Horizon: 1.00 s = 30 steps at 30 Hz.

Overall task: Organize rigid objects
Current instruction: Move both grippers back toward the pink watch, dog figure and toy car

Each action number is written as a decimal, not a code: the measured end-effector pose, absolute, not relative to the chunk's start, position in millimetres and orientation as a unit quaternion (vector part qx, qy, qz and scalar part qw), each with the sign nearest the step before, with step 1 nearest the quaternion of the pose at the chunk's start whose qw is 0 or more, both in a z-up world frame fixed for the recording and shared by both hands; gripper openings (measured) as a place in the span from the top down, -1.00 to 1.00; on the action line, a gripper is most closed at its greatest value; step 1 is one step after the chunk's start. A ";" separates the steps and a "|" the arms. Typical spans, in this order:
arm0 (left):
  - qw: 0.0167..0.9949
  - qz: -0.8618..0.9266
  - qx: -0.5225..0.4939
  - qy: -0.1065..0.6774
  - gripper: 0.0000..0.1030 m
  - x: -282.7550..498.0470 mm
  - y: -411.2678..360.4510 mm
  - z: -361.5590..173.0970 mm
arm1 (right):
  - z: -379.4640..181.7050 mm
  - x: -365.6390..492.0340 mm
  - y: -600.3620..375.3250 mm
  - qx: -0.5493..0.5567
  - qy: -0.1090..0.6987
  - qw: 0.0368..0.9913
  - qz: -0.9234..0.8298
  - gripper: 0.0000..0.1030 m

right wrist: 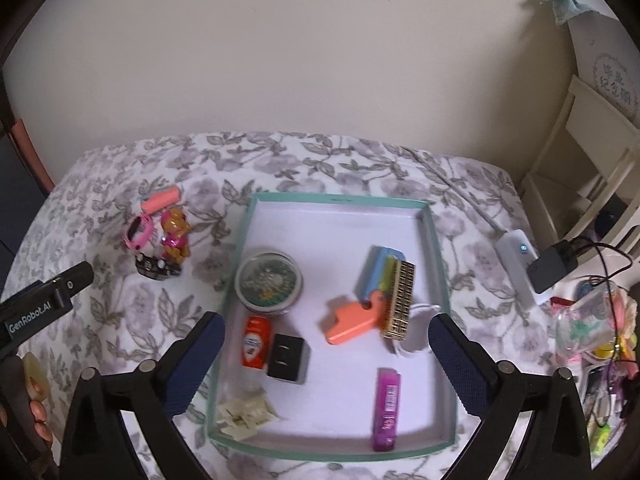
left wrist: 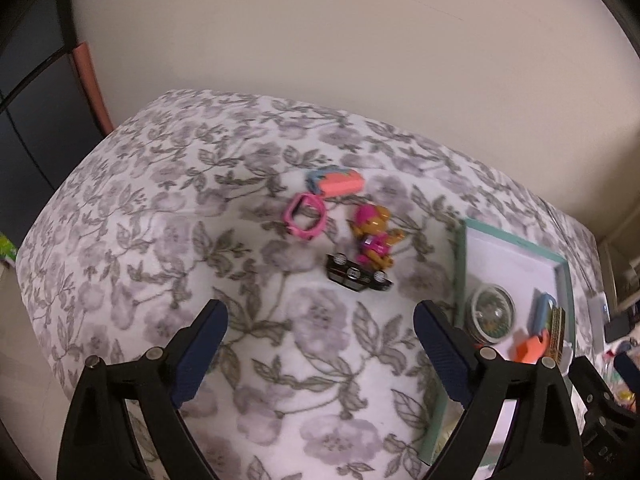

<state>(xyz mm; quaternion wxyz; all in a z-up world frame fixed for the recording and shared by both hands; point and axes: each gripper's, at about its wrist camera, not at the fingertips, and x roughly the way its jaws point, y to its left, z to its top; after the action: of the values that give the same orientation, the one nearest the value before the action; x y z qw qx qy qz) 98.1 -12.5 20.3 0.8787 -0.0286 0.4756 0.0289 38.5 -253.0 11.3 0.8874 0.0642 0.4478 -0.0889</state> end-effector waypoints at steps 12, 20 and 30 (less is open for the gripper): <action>0.868 0.070 -0.063 0.488 -0.83 116.2 33.5 15.3 | 0.5 56.7 -225.3 0.091 0.438 0.893 -0.051 -1.00; 0.859 0.102 -0.065 0.497 -0.83 126.7 64.8 6.0 | -18.7 75.0 -194.7 0.089 0.450 0.889 -0.014 -1.00; 0.849 0.123 -0.073 0.508 -0.83 147.0 94.0 -5.0 | -28.6 99.0 -169.9 0.088 0.437 0.895 0.024 -1.00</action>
<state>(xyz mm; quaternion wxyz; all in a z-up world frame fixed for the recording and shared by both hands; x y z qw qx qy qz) 147.0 94.0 -5.0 0.8494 -0.0731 0.5080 0.1234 99.0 -169.9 -28.6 0.8950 0.0881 0.4367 0.0236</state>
